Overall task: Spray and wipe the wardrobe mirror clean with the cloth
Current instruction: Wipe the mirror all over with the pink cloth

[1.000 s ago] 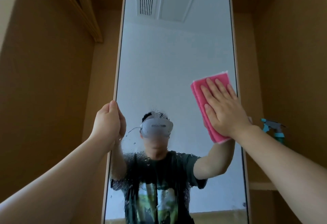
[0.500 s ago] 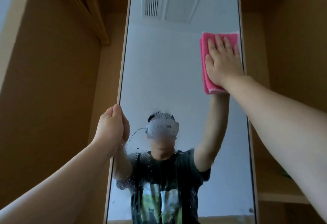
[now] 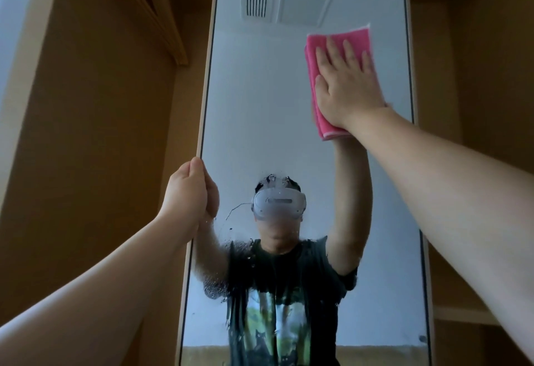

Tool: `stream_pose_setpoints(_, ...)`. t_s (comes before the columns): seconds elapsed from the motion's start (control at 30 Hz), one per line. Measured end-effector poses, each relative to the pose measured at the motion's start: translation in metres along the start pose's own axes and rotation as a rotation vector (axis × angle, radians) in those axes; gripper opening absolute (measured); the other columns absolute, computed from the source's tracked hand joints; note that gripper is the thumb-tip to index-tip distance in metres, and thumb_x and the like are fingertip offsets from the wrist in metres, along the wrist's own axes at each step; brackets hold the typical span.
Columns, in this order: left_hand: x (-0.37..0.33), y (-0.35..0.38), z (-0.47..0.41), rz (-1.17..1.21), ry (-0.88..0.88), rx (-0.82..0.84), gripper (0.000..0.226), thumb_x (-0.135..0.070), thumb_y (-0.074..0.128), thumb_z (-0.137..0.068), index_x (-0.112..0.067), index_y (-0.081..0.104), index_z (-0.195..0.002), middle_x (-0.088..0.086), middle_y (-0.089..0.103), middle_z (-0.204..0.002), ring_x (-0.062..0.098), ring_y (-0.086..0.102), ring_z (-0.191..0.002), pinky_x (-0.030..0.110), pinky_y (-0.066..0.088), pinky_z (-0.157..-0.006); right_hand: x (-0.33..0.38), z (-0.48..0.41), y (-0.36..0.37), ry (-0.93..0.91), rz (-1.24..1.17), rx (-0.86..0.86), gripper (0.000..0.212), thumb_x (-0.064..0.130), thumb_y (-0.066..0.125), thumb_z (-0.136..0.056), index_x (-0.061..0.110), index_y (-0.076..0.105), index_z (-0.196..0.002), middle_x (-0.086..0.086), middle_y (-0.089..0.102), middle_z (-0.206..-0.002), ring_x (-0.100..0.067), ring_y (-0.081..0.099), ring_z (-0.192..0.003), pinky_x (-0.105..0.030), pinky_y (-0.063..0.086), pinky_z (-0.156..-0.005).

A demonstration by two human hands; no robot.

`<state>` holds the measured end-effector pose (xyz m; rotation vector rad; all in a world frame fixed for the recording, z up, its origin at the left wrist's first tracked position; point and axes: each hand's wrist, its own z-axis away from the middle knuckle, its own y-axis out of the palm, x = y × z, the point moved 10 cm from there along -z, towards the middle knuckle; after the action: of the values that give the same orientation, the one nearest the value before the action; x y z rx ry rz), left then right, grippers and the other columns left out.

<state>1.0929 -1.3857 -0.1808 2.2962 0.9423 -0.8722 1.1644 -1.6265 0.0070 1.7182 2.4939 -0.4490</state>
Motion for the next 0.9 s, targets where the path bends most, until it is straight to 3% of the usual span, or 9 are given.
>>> stream_pose_setpoints(0.43,0.002,0.0,0.001,0.007,-0.017,-0.006,0.043,-0.028,0.028,-0.103,-0.012,0.043,-0.067,-0.008,0.042,-0.028,0.002,0.043,-0.029,0.009,0.031,-0.03,0.026,0.055,0.014,-0.054,-0.013,0.009,0.062,0.034,0.018,-0.094,0.015,0.02,-0.153,-0.008,0.016,-0.161,-0.031,0.012,-0.148,-0.049,0.005,-0.12)
stream_pose_setpoints(0.63,0.004,-0.001,-0.001,0.009,-0.017,0.001,0.043,-0.029,0.027,-0.102,-0.012,0.042,-0.065,-0.003,0.042,-0.028,0.008,0.04,-0.029,0.013,0.032,-0.03,0.044,0.097,0.021,-0.066,-0.025,-0.004,0.061,0.033,0.024,-0.094,0.011,0.029,-0.15,-0.012,0.028,-0.157,-0.035,0.023,-0.145,-0.053,0.013,-0.119)
stream_pose_setpoints(0.9,0.005,-0.001,-0.004,0.011,0.011,-0.026,0.044,-0.028,0.028,-0.103,-0.011,0.04,-0.064,-0.007,0.041,-0.027,0.003,0.041,-0.027,0.009,0.028,-0.028,0.076,0.165,0.034,-0.112,-0.034,0.005,0.059,0.032,0.027,-0.094,0.01,0.033,-0.149,-0.013,0.033,-0.154,-0.035,0.027,-0.144,-0.056,0.02,-0.116)
